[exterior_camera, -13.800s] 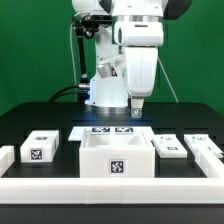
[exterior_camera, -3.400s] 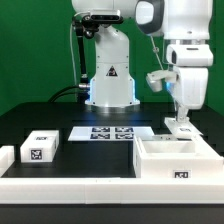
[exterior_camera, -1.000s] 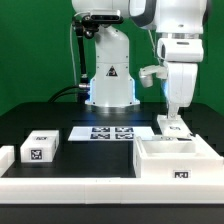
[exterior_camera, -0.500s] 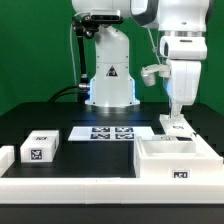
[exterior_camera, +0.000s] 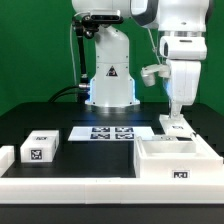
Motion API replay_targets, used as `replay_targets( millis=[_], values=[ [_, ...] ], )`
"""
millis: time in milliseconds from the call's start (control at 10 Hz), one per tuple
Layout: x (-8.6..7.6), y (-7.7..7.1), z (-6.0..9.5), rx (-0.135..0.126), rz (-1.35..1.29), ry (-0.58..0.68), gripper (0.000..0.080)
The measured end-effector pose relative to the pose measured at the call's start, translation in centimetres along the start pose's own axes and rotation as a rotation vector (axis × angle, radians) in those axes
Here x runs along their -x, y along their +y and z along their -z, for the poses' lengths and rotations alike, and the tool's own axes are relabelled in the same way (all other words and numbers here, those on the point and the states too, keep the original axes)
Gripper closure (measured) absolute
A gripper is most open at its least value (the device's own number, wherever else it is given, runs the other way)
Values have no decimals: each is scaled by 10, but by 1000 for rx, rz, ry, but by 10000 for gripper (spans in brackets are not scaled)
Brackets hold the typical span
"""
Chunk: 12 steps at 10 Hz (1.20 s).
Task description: Assemble cabinet
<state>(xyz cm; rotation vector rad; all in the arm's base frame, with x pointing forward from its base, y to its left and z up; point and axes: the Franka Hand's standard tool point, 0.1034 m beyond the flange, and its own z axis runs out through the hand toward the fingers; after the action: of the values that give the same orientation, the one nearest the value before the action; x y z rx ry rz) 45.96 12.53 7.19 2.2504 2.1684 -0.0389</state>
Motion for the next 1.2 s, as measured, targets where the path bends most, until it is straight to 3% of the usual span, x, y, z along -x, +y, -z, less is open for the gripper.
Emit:
replay_targets(
  millis=[600,1200],
  values=[
    [-3,9,-3,0,-5,5,738],
    [1,8,-6,5,21,11,738]
  ],
)
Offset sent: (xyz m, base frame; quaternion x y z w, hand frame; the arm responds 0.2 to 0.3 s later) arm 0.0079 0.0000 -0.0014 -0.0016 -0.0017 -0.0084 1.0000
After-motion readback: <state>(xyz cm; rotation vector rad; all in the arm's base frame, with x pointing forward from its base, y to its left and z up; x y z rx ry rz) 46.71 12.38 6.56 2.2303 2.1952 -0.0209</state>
